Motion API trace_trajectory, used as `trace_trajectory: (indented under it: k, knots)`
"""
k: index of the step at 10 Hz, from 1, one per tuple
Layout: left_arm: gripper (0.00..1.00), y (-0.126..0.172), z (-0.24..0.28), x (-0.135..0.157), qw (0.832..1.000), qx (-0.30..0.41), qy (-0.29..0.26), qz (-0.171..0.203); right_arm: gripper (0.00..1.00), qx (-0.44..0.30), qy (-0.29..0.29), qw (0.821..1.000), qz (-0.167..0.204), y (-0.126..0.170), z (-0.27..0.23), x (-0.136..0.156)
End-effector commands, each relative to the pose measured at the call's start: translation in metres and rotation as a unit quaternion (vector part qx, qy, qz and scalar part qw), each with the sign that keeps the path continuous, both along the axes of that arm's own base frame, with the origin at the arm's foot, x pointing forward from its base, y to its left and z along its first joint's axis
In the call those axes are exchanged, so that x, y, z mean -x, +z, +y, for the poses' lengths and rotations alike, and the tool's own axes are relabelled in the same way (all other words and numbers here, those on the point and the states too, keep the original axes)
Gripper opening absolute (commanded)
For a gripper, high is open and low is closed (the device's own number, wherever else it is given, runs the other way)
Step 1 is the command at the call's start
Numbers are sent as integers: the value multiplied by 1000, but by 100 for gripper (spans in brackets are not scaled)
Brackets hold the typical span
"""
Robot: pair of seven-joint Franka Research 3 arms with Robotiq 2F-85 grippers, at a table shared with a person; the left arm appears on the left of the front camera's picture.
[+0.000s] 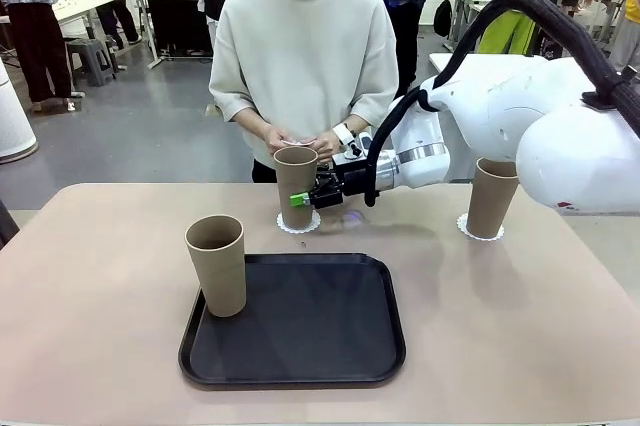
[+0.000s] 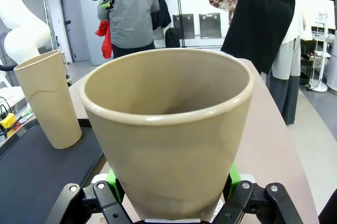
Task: Place coasters on the table and set cups on them.
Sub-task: Take one Reusable plastic cup from the Flat Tray and place it on a coaster set by the human.
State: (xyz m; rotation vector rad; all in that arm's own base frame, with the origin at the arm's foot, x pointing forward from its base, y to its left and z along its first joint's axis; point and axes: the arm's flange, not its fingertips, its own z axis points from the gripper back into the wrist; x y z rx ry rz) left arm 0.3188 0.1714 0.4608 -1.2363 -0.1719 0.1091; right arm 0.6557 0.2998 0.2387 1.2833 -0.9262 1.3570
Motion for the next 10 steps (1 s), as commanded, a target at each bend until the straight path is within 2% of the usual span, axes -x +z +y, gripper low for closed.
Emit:
trace_trajectory:
  k: [1, 5, 6, 10]
  knots:
    - [100, 2, 0, 1, 1000, 6, 0, -6, 84, 15, 7, 1000, 8, 1, 3, -10]
    - [100, 2, 0, 1, 1000, 6, 0, -6, 84, 21, 15, 1000, 8, 0, 3, -9]
    - [100, 2, 0, 1, 1000, 6, 0, -6, 100, 23, 16, 1000, 11, 0, 3, -9]
    - [100, 2, 0, 1, 1000, 6, 0, -6, 100, 45, 31, 998, 19, 1, 4, -7]
